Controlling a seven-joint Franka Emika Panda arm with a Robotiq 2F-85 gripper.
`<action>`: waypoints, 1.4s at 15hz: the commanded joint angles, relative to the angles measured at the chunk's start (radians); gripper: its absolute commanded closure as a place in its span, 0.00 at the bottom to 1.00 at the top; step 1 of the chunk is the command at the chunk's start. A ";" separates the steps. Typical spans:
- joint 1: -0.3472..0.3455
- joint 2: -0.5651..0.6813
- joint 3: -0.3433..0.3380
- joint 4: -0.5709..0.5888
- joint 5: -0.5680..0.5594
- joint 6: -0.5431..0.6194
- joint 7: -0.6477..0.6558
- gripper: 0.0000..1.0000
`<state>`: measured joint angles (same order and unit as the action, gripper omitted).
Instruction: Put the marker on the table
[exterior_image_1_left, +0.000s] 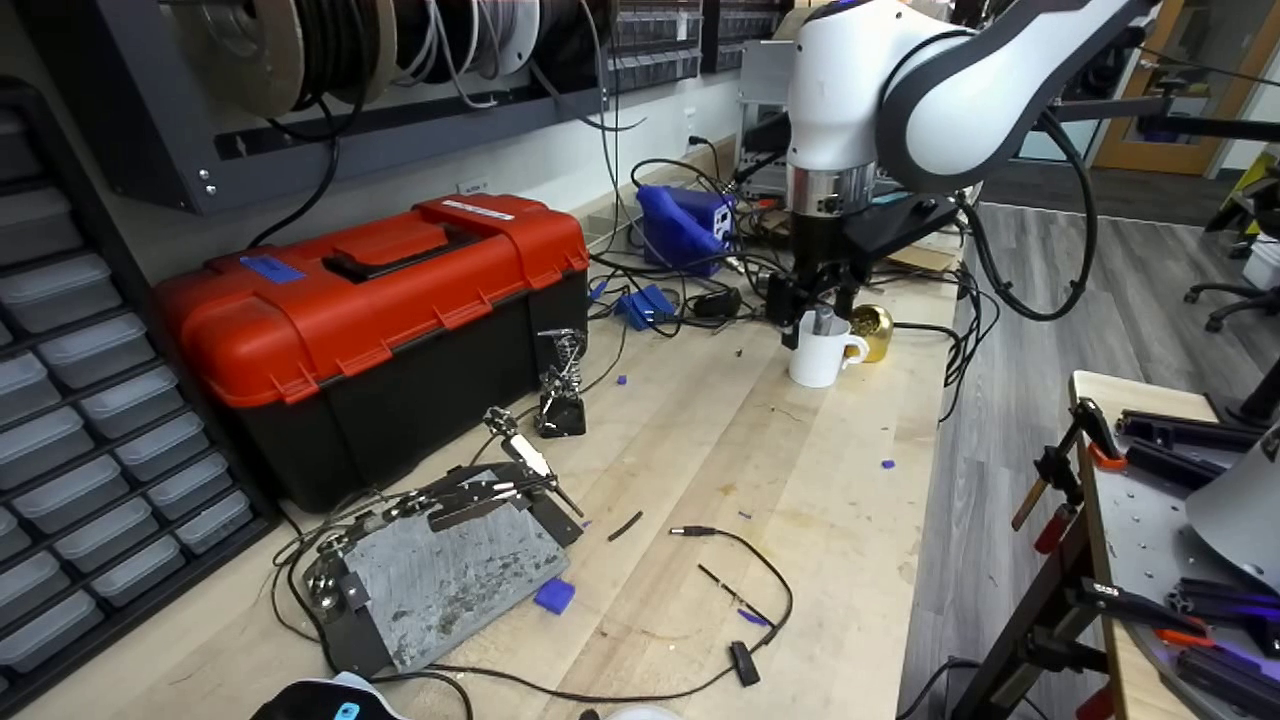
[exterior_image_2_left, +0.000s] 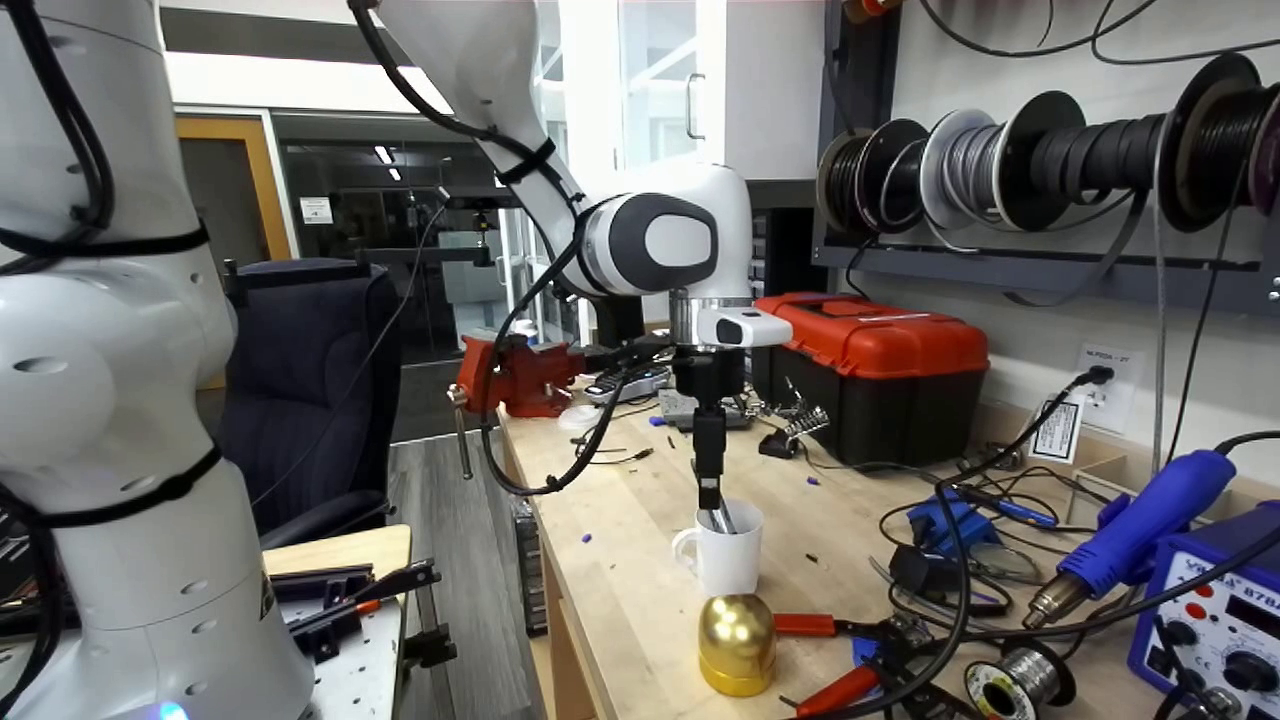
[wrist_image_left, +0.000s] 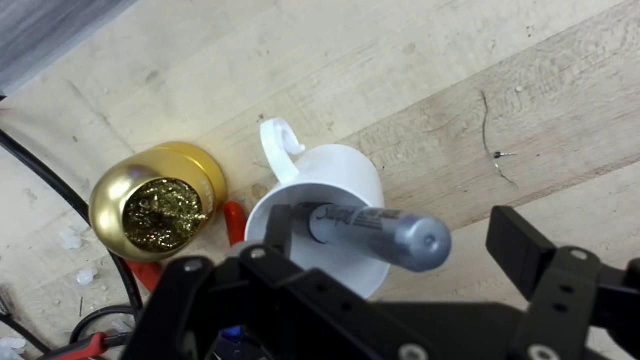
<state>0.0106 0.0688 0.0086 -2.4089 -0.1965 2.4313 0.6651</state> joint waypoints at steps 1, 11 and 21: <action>-0.004 -0.046 -0.024 -0.041 0.009 0.030 -0.007 0.00; 0.004 -0.061 -0.024 -0.039 0.012 0.009 -0.034 0.00; 0.013 -0.073 -0.009 -0.067 0.026 0.003 -0.065 0.26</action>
<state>0.0209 0.0522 -0.0017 -2.4263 -0.1964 2.4320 0.6312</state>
